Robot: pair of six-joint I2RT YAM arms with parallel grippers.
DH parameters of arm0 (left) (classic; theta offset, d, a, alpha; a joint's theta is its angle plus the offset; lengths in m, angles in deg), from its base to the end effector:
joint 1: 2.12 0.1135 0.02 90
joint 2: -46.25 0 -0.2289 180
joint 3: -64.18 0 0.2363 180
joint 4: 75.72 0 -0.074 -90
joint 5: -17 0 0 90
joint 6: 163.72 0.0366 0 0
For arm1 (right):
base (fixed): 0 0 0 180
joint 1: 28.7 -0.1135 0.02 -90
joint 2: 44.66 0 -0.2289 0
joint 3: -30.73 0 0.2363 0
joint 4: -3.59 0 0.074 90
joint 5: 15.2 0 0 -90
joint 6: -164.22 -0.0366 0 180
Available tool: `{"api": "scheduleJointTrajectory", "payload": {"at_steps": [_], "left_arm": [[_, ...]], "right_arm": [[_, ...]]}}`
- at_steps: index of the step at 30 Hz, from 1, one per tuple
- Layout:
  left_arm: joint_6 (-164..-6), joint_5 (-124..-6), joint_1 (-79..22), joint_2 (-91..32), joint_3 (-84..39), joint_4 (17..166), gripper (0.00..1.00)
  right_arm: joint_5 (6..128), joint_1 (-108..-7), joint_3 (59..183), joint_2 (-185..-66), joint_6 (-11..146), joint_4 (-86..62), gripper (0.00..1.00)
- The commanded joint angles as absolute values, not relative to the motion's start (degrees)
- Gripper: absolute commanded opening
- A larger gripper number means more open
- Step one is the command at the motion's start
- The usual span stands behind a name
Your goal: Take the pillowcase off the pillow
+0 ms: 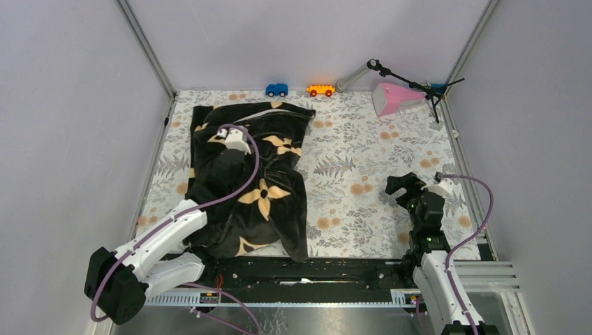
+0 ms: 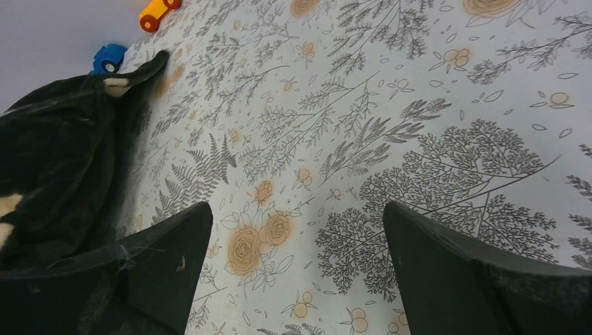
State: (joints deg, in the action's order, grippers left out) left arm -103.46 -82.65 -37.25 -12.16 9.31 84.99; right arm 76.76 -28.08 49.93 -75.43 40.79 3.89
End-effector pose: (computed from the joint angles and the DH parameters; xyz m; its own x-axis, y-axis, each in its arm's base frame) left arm 0.1977 -0.1316 0.2512 -0.4943 -0.2502 -0.8325 0.2254 0.8880 -0.4007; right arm 0.1632 -0.0030 0.1616 -0.1387 0.5521 -0.8221 0.1447 0.8326 0.5347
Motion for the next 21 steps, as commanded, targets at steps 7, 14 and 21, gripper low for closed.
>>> {"api": "scheduleJointTrajectory", "payload": {"at_steps": [7, 14, 21], "left_arm": [[-93.9, -84.2, -61.5, -13.9, 11.3, 92.0, 0.0], [-99.8, -84.6, -65.3, -14.4, 13.2, 86.1, 0.44], [-109.3, -84.7, -67.7, -11.8, 1.3, 67.2, 0.99]], "right_arm": [[61.9, -28.4, 57.8, -89.9, 41.8, 9.6, 1.0], [49.0, -28.4, 69.8, -98.5, 40.6, 3.2, 1.0], [44.6, -30.3, 83.4, -104.0, 45.7, -7.7, 0.99]]}}
